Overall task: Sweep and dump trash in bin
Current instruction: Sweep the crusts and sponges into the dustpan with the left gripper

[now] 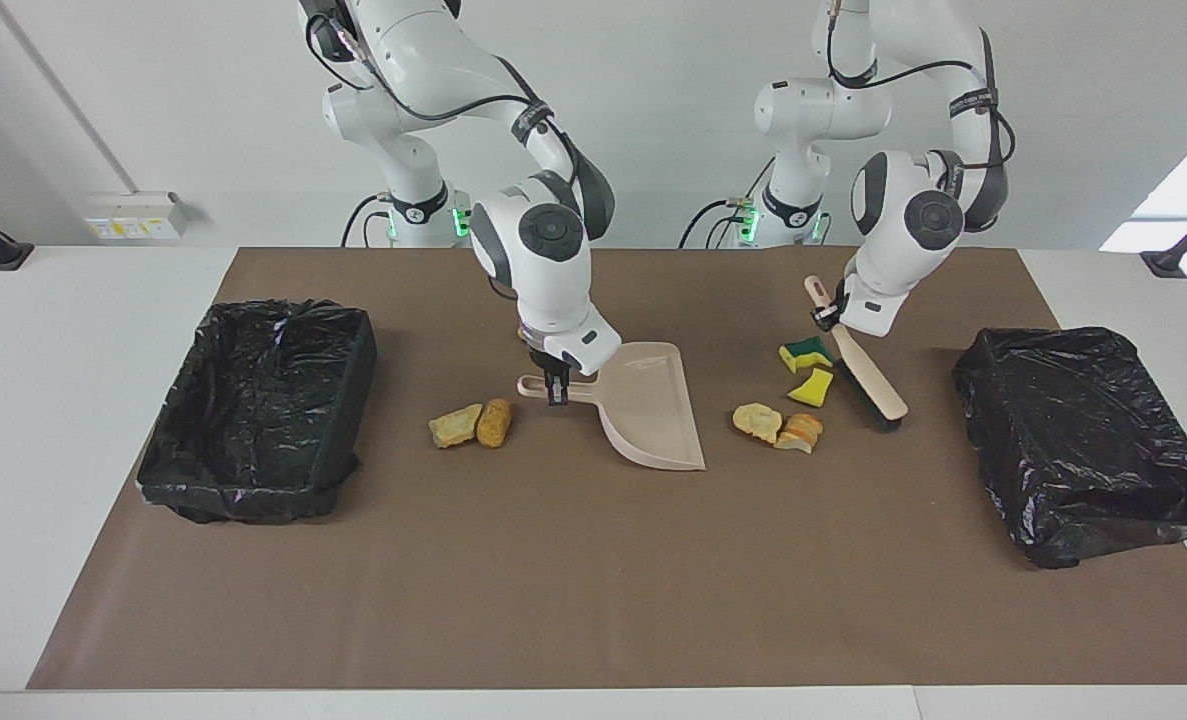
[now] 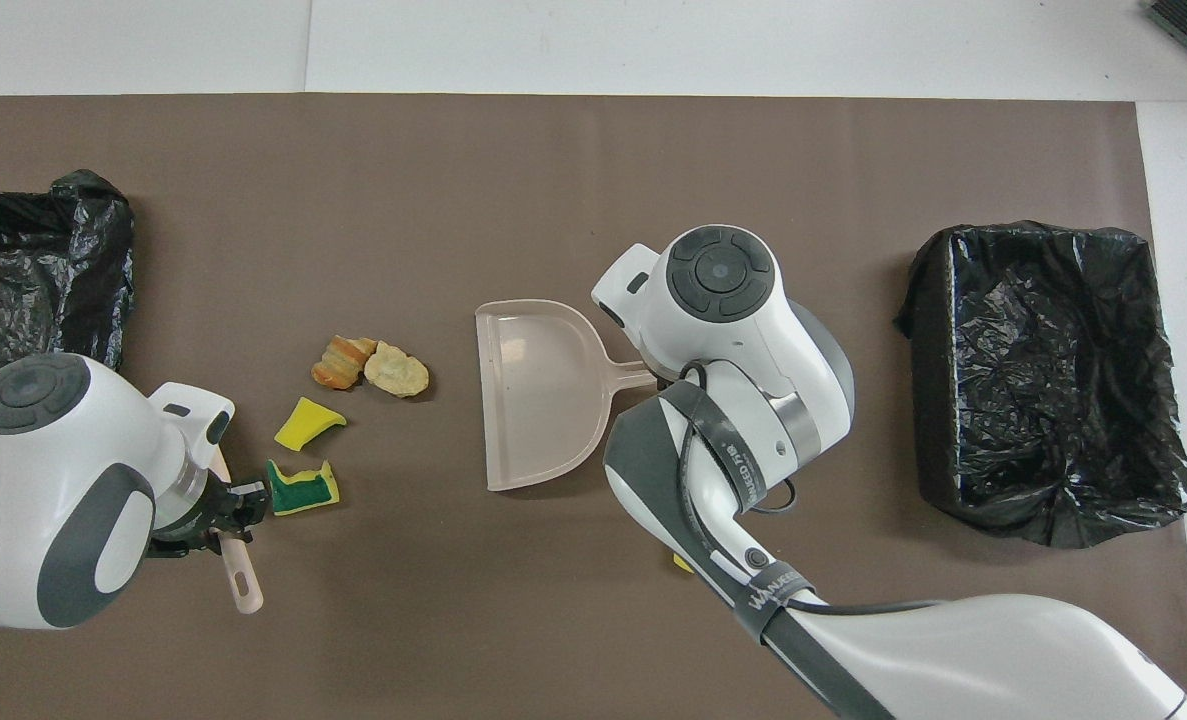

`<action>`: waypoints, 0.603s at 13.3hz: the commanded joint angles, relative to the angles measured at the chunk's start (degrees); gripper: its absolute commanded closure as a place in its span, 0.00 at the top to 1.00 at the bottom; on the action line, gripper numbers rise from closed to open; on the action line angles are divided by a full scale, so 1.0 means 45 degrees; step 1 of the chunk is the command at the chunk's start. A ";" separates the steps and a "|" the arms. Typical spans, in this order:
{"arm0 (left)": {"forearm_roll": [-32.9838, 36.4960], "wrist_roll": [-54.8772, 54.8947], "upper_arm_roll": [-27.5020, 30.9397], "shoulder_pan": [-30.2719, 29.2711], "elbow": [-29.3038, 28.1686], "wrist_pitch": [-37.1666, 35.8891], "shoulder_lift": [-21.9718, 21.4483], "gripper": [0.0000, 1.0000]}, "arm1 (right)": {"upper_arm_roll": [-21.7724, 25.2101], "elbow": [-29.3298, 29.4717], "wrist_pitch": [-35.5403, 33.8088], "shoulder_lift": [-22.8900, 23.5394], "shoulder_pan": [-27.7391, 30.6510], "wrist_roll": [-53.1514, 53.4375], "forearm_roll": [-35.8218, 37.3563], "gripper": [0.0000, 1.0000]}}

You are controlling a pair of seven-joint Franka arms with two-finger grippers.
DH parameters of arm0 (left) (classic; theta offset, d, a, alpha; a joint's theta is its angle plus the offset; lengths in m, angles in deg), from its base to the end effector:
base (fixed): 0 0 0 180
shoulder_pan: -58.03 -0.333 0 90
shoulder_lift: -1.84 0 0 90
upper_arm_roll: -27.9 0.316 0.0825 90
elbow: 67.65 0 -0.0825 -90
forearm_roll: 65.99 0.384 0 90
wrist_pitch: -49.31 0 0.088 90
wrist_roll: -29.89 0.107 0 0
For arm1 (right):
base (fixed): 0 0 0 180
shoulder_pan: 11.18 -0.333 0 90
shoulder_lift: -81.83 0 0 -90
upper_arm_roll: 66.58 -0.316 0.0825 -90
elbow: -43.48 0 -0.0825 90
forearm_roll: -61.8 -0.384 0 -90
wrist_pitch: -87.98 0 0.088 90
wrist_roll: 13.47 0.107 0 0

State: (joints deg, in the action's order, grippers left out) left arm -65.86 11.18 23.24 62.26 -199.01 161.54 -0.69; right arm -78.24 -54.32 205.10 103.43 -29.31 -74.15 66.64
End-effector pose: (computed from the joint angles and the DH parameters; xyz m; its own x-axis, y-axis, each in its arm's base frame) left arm 0.4674 -0.0730 0.3481 0.9468 0.1768 -0.2690 0.1561 -0.9830 -0.0968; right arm 0.5737 0.3091 0.3737 -0.0354 0.9993 -0.0148 0.9990 0.0350 -0.0274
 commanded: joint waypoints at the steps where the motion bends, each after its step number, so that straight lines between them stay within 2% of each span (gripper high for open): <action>1: -0.0164 0.2450 0.0078 0.0096 0.0810 0.0332 0.1030 0.00 | -0.0044 -0.0493 0.0691 -0.0170 0.0063 0.0378 -0.0295 0.00; 4: -0.0145 0.5283 0.0059 0.0348 0.0830 0.0527 0.1031 0.00 | -0.0044 -0.0786 0.1276 -0.0072 0.0044 0.0709 -0.0295 0.00; 8: -0.0164 0.5544 -0.1110 0.0623 0.0791 0.0665 0.0973 0.00 | -0.0044 -0.0845 0.1278 -0.0052 0.0044 0.0730 -0.0295 0.00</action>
State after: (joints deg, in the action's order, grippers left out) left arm -65.90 35.01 20.18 63.99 -195.71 163.78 3.18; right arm -78.23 -56.99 209.36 103.48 -29.31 -72.16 66.56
